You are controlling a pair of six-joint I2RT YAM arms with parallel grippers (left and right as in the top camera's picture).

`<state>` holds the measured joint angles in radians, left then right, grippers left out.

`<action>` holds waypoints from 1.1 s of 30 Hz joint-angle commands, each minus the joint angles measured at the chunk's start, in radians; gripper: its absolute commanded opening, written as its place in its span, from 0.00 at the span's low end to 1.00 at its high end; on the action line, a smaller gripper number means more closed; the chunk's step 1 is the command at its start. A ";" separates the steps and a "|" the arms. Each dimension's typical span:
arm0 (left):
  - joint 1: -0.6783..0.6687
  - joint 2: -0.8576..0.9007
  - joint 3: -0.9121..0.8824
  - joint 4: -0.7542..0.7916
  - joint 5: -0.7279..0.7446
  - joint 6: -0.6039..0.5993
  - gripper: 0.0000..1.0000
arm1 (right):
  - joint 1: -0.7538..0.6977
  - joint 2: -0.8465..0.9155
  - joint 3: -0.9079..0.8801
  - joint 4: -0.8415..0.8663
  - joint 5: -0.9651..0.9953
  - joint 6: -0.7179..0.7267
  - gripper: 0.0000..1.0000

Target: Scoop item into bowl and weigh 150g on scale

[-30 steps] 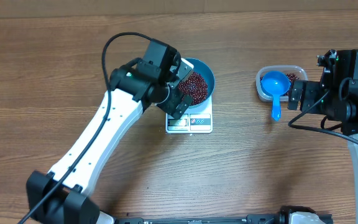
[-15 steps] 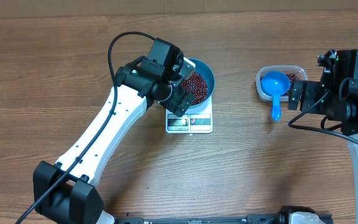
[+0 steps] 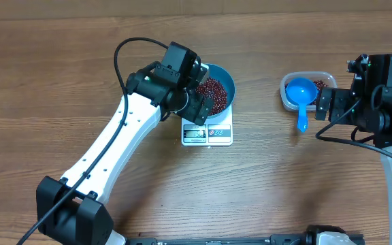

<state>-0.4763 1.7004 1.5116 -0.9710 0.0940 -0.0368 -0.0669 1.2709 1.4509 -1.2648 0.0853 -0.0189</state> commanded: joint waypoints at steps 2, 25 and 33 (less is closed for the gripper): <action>-0.040 0.004 -0.005 -0.037 -0.031 -0.200 1.00 | -0.007 -0.001 0.028 0.007 0.002 -0.001 1.00; -0.192 -0.042 -0.005 -0.177 -0.278 -0.599 1.00 | -0.007 -0.001 0.028 0.007 0.002 -0.001 1.00; -0.192 -0.042 -0.005 -0.177 -0.287 -0.599 1.00 | -0.007 -0.001 0.028 0.007 0.002 -0.001 1.00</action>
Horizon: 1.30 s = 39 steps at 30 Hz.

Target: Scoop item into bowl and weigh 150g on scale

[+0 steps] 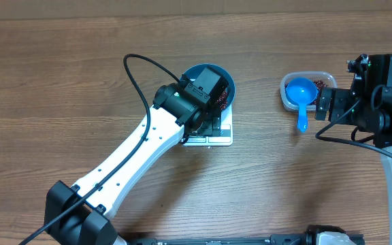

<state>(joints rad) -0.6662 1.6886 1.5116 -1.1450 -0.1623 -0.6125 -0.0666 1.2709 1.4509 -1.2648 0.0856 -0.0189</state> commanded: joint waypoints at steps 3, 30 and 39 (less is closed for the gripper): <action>-0.002 -0.031 -0.005 -0.003 -0.060 -0.023 1.00 | -0.008 -0.001 0.028 0.007 0.002 -0.001 1.00; 0.179 -0.316 -0.006 0.155 -0.253 0.616 1.00 | -0.008 -0.001 0.028 0.007 0.002 -0.001 1.00; 0.373 -0.484 -0.012 0.208 -0.017 0.816 1.00 | -0.008 -0.001 0.028 0.007 0.002 -0.001 1.00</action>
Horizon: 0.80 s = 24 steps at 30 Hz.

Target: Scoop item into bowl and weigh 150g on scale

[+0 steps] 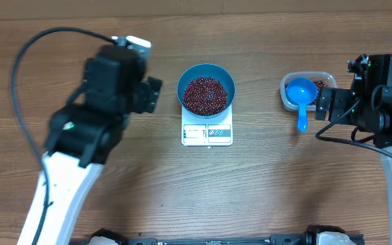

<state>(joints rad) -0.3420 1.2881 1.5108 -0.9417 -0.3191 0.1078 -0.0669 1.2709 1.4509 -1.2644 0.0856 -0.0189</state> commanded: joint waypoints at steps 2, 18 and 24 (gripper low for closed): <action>0.060 -0.133 -0.037 0.010 0.160 0.096 1.00 | -0.007 -0.001 0.028 0.006 0.002 -0.001 1.00; 0.061 -0.771 -0.821 0.506 0.154 0.161 1.00 | -0.007 -0.001 0.028 0.006 0.002 -0.001 1.00; 0.064 -1.073 -1.168 0.808 0.152 0.096 1.00 | -0.007 -0.001 0.028 0.006 0.002 -0.001 1.00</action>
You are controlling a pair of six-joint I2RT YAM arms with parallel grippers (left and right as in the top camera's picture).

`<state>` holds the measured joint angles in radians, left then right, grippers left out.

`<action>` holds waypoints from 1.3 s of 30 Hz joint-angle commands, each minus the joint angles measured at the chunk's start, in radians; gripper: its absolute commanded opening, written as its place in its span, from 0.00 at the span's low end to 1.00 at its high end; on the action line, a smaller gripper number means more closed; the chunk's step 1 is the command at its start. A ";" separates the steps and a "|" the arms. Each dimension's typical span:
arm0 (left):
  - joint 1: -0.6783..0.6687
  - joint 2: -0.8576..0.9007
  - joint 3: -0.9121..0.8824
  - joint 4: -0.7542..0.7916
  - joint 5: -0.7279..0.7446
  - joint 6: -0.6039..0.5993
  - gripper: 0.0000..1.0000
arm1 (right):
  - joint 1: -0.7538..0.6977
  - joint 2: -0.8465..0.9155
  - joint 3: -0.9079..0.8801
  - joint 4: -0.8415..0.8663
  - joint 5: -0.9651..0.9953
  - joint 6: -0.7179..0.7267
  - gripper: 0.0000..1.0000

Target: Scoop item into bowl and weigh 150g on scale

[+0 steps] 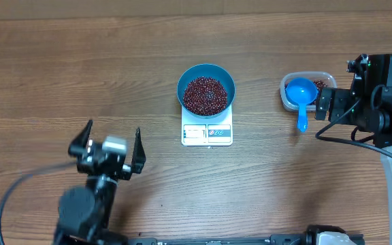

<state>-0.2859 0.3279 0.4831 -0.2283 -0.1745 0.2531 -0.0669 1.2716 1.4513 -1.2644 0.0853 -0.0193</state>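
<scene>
A blue bowl (206, 71) full of dark red beans stands on the small white scale (207, 134) at mid-table. The blue scoop (300, 94) lies in a clear plastic tub (323, 76) of beans to the right, its handle pointing toward the front. My left gripper (113, 129) is open and empty at the front left, well away from the scale. My right gripper (320, 104) hovers just right of the scoop handle, not touching it; its jaws look parted.
The brown wooden table (60, 61) has nothing else on it. The left arm's base and cable fill the front left corner. The right arm's body stands along the right edge.
My left arm has drawn back from the left of the bowl to the front left of the table, its gripper open and pointing away. Bowl, scale, scoop and right arm are unchanged.
My left gripper was first at the bowl's left rim over the scale, then right above the bowl and scale. After that it was off to the left, and now it is low at the front left. The right arm stayed by the scoop throughout.
</scene>
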 commanded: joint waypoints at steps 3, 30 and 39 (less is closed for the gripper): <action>0.023 -0.209 -0.275 0.243 0.008 -0.080 1.00 | -0.007 -0.002 0.027 0.006 0.002 -0.001 1.00; 0.242 -0.325 -0.478 0.150 0.143 -0.340 1.00 | -0.007 -0.002 0.027 0.006 0.002 -0.001 1.00; 0.242 -0.325 -0.478 0.150 0.141 -0.274 1.00 | -0.007 -0.002 0.027 0.006 0.002 -0.001 1.00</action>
<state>-0.0502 0.0132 0.0082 -0.0765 -0.0467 -0.0483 -0.0669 1.2716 1.4513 -1.2644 0.0856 -0.0193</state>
